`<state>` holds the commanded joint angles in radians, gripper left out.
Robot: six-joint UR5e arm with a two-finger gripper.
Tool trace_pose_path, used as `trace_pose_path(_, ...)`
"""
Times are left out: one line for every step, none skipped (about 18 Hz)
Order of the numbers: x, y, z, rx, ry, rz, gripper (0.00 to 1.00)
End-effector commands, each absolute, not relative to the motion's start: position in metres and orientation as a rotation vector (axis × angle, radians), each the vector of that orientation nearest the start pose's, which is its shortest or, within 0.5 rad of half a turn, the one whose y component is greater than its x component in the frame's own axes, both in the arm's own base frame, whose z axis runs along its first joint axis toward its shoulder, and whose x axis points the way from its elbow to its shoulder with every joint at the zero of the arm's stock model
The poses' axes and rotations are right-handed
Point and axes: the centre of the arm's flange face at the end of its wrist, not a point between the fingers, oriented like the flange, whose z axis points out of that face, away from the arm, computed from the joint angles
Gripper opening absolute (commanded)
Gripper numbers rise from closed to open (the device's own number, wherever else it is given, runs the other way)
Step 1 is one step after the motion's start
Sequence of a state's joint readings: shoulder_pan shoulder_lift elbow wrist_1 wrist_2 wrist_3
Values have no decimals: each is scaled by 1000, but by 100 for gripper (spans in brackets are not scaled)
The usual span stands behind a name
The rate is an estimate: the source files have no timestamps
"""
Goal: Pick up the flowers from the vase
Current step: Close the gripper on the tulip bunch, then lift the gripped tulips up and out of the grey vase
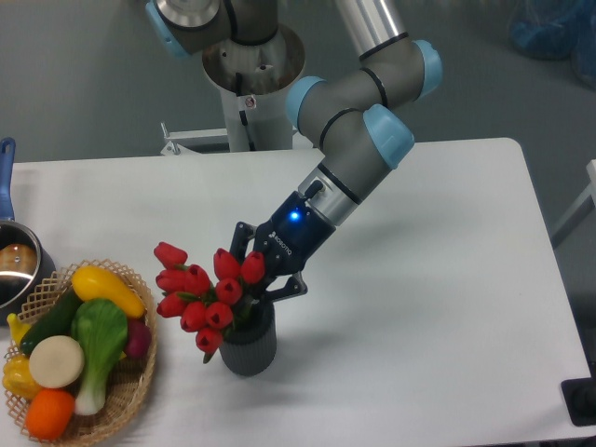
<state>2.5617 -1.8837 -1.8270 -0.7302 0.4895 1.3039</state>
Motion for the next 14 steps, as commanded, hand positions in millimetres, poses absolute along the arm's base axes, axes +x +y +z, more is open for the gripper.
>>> trace_pose_path(-357,498,342,-1978,481,-252,26)
trace_pose_path(-357,498,344,-1968,475,-257,26)
trace_pose_path(-361,495,346,-1966,457,-260,26)
trace_pose_path(-365,493,352,-1962,440,-257,26)
trace_pose_path(-367,495,360,-1955,425,-261,26)
trace_pose_path(-370,496,367,-1954,405,-269,26)
trace_pose_path(-371,497,375,-1950,390,-270,26)
trace_pose_path(-370,496,383,-1947,385,-267,26)
trace_pose_path(-368,495,389,-1943,387,-261,26)
trace_pose_path(-365,494,397,-1936,395,-251,26)
trace_pose_path(-364,493,403,-1934,390,-249,26)
trace_pose_path(-362,492,410,-1932,382,-249,26)
trace_pose_path(-360,491,418,-1926,378,-247,26)
trace_pose_path(-358,490,425,-1924,371,-247,26)
